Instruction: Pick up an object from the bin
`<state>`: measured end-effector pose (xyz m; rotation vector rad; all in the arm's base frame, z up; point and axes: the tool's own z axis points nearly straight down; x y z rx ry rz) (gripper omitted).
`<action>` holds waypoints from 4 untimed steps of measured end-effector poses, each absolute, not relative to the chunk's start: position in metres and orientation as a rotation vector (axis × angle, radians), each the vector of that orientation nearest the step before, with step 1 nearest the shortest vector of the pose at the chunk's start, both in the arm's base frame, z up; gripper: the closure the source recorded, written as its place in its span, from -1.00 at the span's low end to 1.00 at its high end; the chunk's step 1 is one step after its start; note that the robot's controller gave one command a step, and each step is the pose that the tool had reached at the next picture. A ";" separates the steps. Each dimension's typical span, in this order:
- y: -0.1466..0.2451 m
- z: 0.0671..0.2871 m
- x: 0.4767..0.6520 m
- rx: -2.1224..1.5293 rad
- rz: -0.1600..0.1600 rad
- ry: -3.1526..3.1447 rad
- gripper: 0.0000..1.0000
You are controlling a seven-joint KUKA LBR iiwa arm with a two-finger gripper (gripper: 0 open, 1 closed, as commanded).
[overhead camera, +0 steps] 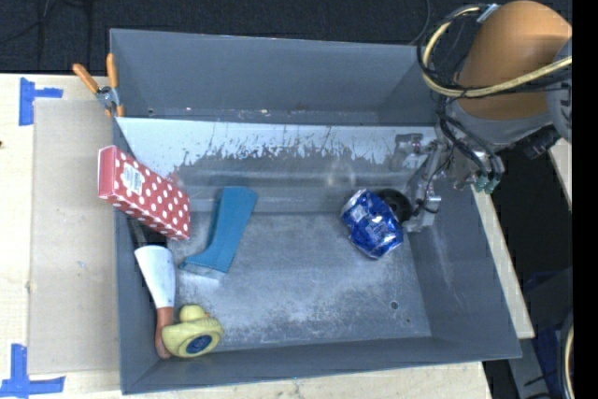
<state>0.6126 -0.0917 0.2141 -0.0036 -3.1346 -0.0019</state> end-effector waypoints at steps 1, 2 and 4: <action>-0.091 0.219 0.614 0.000 -0.001 -3.142 -1.00; -0.099 0.134 0.617 -0.117 -0.002 -3.139 -1.00; -0.100 0.125 0.616 -0.293 -0.002 -3.128 -1.00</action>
Offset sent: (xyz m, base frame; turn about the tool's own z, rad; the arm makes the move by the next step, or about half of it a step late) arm 0.0046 -0.0152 -0.1441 0.1298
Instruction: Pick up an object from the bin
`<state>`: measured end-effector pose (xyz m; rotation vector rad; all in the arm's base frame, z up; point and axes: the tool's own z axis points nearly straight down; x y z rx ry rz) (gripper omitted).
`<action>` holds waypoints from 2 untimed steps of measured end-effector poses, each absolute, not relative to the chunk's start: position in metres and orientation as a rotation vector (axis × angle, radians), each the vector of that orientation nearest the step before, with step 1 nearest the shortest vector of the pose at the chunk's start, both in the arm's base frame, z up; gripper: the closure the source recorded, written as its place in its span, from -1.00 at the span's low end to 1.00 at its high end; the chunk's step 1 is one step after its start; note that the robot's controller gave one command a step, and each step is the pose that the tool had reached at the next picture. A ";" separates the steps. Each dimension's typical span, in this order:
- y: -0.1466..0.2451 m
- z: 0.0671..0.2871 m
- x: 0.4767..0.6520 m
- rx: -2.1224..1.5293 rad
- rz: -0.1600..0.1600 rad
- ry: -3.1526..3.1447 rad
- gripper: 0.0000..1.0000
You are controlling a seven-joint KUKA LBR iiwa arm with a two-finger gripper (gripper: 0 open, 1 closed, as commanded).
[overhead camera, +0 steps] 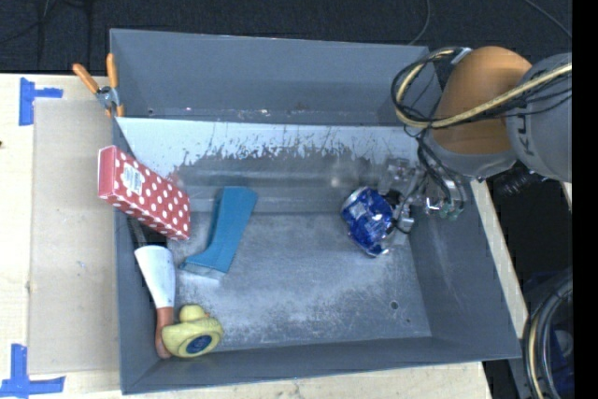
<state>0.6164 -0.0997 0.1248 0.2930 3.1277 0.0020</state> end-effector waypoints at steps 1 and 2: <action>-0.099 0.085 0.619 0.504 0.024 3.121 -1.00; -0.099 0.082 0.617 0.493 0.014 3.118 1.00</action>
Offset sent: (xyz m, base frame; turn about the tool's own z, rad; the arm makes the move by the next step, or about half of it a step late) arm -0.0047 0.0034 -0.0548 0.1333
